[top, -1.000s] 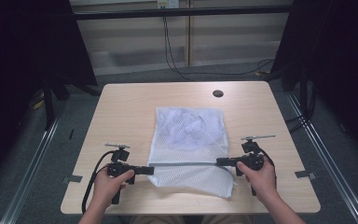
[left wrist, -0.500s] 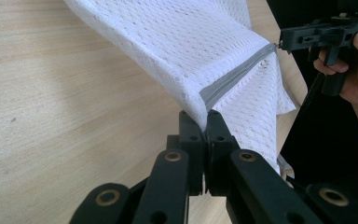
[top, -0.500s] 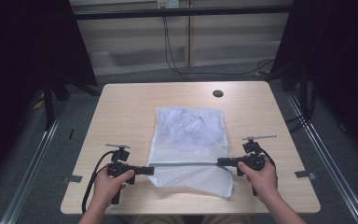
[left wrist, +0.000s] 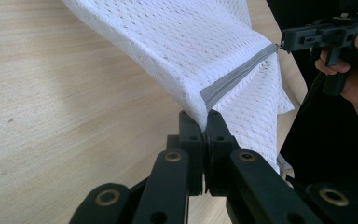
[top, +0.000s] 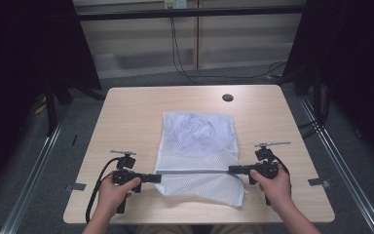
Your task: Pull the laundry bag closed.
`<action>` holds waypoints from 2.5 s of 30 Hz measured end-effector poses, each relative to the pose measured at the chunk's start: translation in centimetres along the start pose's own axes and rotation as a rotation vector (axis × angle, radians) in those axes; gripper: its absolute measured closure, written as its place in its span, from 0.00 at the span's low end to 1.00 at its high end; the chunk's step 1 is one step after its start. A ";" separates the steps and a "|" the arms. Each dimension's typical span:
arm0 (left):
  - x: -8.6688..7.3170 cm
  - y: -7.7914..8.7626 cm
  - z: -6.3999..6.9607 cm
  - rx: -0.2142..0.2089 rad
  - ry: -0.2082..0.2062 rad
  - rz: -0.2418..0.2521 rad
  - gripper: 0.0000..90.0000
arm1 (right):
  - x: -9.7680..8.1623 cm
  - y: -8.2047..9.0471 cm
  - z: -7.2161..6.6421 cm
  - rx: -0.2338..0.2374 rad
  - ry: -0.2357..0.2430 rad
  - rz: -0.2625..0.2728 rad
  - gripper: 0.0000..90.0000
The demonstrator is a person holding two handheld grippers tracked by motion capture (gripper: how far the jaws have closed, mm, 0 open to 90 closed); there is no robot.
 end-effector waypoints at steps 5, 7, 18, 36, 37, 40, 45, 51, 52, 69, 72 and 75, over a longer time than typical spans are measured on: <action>0.0 -0.1 0.1 -0.007 0.007 -0.002 0.98 | 0.0 0.1 0.0 0.003 -0.004 0.006 0.97; 0.0 -0.1 0.1 -0.007 0.008 -0.001 0.98 | 0.0 0.1 0.0 0.004 -0.006 0.004 0.97; 0.0 -0.2 0.2 -0.007 0.007 -0.002 0.98 | -0.4 1.0 0.7 -0.017 -0.009 0.003 0.97; -0.2 0.0 -0.2 -0.005 0.006 -0.002 0.98 | -0.4 1.2 1.2 -0.018 -0.013 0.008 0.97; -0.1 0.0 -0.1 -0.005 0.008 0.002 0.98 | -0.4 1.2 1.2 -0.017 -0.013 0.009 0.97; -0.1 0.0 0.0 -0.014 0.020 0.001 0.98 | -0.4 1.2 1.2 -0.018 -0.012 0.009 0.97; -0.1 -0.1 0.2 -0.017 0.025 0.002 0.98 | -0.4 1.4 1.1 -0.013 -0.020 0.014 0.97; -0.1 0.1 -0.1 -0.007 0.014 -0.001 0.98 | -0.5 1.7 1.5 -0.022 -0.021 0.020 0.97; -0.1 0.1 -0.1 -0.008 0.013 -0.001 0.98 | -0.4 1.8 1.5 -0.019 -0.025 0.024 0.97; 0.0 0.1 0.1 -0.013 0.014 -0.002 0.98 | -0.8 2.4 1.8 -0.021 -0.035 0.033 0.97; 0.0 0.0 0.1 -0.012 0.015 -0.003 0.98 | -0.8 2.4 1.8 -0.020 -0.038 0.033 0.97; 0.0 0.1 0.1 -0.010 0.013 -0.006 0.98 | -0.8 2.4 1.8 -0.019 -0.039 0.035 0.97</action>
Point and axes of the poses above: each handheld gripper's, and its own axes: y roughly backward along the jaws, x roughly out of its top, z roughly to its right, the point moved 9 cm from there along -y, roughly forward along the jaws, and after that the axes turned 2 degrees about x, right-handed, at the moved point
